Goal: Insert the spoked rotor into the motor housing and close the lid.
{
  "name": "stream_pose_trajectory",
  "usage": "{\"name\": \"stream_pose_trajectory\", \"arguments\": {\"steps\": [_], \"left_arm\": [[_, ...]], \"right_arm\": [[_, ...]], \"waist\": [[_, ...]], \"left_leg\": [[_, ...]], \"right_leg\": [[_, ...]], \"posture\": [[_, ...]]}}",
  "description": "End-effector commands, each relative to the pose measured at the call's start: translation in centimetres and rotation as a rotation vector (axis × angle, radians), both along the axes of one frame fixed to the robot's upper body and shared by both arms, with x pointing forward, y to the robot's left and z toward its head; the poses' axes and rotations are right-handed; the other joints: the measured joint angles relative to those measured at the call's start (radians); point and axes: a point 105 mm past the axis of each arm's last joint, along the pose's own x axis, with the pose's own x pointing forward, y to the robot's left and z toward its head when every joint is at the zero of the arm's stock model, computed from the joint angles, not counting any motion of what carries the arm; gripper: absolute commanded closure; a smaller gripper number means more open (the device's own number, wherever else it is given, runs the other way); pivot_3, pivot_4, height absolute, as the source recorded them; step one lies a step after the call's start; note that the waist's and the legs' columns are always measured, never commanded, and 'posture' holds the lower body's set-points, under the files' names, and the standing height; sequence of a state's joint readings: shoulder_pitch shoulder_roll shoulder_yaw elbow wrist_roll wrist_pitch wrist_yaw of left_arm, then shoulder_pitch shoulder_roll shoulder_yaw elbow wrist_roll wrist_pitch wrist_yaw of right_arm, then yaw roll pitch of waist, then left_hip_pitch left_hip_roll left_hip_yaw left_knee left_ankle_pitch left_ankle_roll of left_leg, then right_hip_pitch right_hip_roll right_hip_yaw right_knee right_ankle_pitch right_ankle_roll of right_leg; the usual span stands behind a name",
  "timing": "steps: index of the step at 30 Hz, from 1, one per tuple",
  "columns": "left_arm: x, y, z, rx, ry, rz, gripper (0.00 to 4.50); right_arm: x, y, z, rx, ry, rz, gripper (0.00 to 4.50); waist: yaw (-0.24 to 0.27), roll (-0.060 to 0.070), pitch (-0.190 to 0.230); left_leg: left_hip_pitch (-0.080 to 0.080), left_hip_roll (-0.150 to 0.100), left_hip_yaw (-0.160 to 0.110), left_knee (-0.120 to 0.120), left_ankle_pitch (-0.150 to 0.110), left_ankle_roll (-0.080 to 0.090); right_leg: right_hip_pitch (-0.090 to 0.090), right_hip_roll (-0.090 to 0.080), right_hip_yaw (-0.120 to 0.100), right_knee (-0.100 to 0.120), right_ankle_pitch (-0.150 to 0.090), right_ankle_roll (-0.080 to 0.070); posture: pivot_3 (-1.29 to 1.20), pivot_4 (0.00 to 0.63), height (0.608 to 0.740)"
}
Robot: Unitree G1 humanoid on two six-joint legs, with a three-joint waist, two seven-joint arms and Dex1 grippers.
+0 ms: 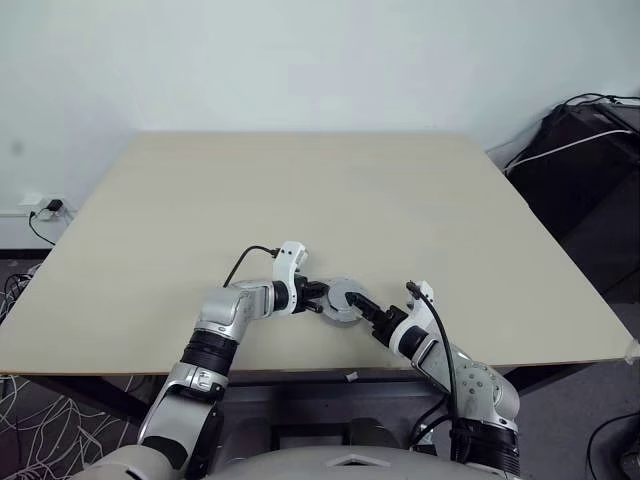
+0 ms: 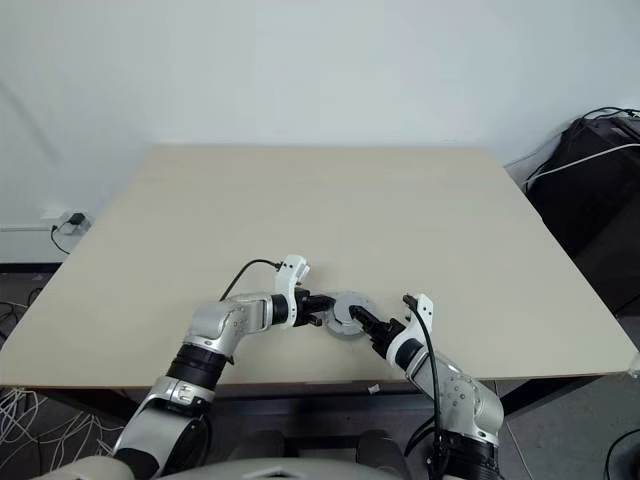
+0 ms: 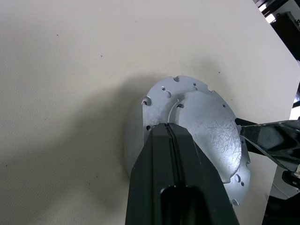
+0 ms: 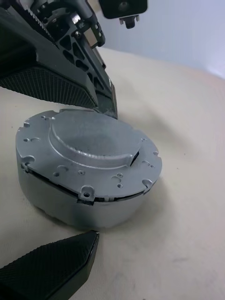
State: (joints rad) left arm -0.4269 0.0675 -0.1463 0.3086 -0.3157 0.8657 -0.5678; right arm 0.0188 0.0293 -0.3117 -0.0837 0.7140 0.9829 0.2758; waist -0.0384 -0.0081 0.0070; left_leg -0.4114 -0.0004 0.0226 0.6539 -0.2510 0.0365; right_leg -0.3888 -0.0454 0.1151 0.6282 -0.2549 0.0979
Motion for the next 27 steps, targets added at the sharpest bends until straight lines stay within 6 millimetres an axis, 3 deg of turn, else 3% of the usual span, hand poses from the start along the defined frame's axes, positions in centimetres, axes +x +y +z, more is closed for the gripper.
{"name": "stream_pose_trajectory", "arguments": {"steps": [1,11,17,23,27], "left_arm": [[-0.7,-0.2,-0.5,0.018,0.026,-0.021,4.5],[-0.9,0.1,-0.6,0.028,0.029,-0.02,4.5],[-0.9,0.3,-0.6,0.033,0.028,-0.017,4.5],[-0.9,0.4,-0.7,0.038,0.03,-0.015,4.5],[-0.9,0.4,-0.7,0.04,0.03,-0.013,4.5]], "right_arm": [[-0.2,0.8,0.0,0.067,0.028,0.039,0.03],[-1.3,2.7,1.3,0.297,0.02,0.154,0.03],[-1.0,3.2,1.0,0.302,0.034,0.153,0.03],[-0.2,3.9,-1.3,0.171,0.146,0.127,0.03],[-0.3,5.1,0.0,0.227,0.11,0.189,0.03]], "waist": [[0.0,0.0,0.0],[-0.015,0.001,-0.001],[-0.025,0.002,-0.001],[-0.043,-0.002,-0.003],[-0.053,-0.004,-0.003]], "left_leg": [[0.0,0.0,0.0,0.0,0.0,0.0],[0.0,0.001,0.0,-0.001,0.001,0.002],[0.0,0.001,0.0,0.0,0.001,0.002],[0.004,0.002,0.0,0.0,0.002,0.0],[0.016,0.004,0.0,0.0,0.0,-0.004]], "right_leg": [[0.0,0.0,0.0,0.0,0.0,0.0],[0.0,0.001,0.0,0.001,0.0,0.001],[0.0,0.001,0.0,0.001,0.001,0.001],[0.003,0.003,0.001,0.001,0.001,0.001],[0.015,0.003,0.001,0.0,0.001,0.001]], "posture": [[0.0,0.0,0.74],[0.0,0.0,0.74],[0.0,0.0,0.74],[0.0,0.0,0.74],[0.0,0.0,0.74]]}}
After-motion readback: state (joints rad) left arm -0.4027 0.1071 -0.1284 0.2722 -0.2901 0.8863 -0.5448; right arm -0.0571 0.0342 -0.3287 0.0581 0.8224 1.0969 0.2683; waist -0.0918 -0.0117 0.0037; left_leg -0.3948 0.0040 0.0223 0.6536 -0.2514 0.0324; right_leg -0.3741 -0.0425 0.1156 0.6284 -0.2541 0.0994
